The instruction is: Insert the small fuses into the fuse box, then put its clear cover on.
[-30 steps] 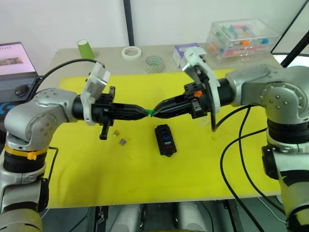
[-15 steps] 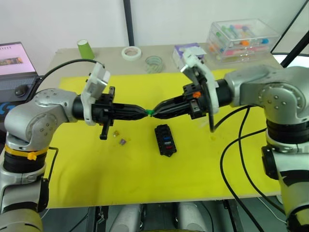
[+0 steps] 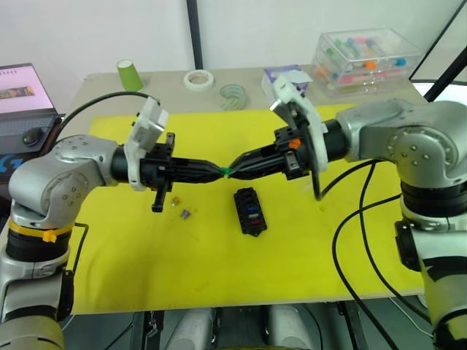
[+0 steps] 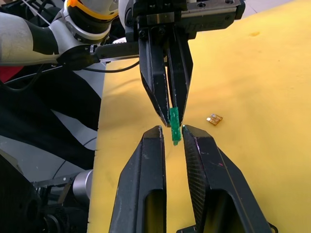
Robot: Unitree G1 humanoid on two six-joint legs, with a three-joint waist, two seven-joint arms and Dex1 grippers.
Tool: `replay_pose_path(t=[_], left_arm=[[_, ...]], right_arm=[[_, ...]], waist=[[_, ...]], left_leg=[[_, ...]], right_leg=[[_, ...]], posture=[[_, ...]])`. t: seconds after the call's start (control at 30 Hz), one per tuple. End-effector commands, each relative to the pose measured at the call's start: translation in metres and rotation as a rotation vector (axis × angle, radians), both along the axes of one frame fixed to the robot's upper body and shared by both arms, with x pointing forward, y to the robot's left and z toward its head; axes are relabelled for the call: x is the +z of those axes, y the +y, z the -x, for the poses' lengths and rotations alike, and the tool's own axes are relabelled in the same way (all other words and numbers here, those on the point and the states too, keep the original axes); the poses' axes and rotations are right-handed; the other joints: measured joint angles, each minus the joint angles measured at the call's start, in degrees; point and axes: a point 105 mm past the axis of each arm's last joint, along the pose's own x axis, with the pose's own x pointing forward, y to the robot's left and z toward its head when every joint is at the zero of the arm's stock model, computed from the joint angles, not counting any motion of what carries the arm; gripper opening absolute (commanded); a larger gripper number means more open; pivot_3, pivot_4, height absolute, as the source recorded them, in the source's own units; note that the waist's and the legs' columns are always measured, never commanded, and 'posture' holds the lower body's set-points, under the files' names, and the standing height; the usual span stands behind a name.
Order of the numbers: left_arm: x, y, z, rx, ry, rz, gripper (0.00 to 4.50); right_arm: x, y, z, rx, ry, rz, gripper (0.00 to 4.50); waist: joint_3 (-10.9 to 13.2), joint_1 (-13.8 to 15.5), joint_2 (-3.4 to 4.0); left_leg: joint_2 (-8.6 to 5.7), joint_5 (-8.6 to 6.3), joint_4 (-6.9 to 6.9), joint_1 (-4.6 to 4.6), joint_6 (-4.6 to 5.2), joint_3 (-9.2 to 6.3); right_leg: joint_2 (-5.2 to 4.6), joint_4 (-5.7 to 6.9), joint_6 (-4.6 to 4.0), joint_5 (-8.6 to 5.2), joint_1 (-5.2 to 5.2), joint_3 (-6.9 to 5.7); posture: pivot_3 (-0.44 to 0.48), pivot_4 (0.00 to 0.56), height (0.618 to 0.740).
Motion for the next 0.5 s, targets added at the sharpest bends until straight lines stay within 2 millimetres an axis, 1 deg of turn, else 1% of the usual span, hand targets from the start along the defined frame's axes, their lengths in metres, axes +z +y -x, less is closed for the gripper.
replay_pose_path(t=[0.03,0.37,0.47,0.5], left_arm=[[0.0046,-0.0007,0.0036,-0.006,-0.040,-0.009,0.00],[0.0058,-0.0010,0.0034,-0.002,-0.040,-0.001,0.00],[0.0053,-0.0012,0.0035,-0.002,-0.039,-0.002,0.00],[0.0049,-0.0013,0.0036,-0.003,-0.038,-0.003,0.00]], right_arm=[[0.0105,0.0043,0.0061,0.031,-0.062,-0.012,0.64],[0.0068,0.0048,0.0069,0.034,-0.063,0.000,0.64],[0.0069,0.0047,0.0068,0.034,-0.063,0.000,0.10],[0.0070,0.0047,0.0067,0.034,-0.063,-0.001,0.04]], waist=[[0.0,0.0,0.00],[0.0,0.0,0.00],[0.0,0.0,0.00],[0.0,0.0,0.00]], left_leg=[[0.00,0.00,0.00,0.00,0.00,0.00],[0.00,0.00,0.00,0.00,0.00,0.00],[0.00,0.00,0.00,0.00,0.00,0.00],[0.00,0.00,0.00,0.00,0.00,0.00]], right_leg=[[0.00,0.00,0.00,0.00,0.00,0.00],[0.00,0.00,0.00,0.00,0.00,0.00],[0.00,0.00,0.00,0.00,0.00,0.00],[0.00,0.00,0.00,0.00,0.00,0.00]], posture=[[0.000,0.150,0.740],[0.000,0.150,0.740],[0.000,0.150,0.740],[0.000,0.150,0.740]])
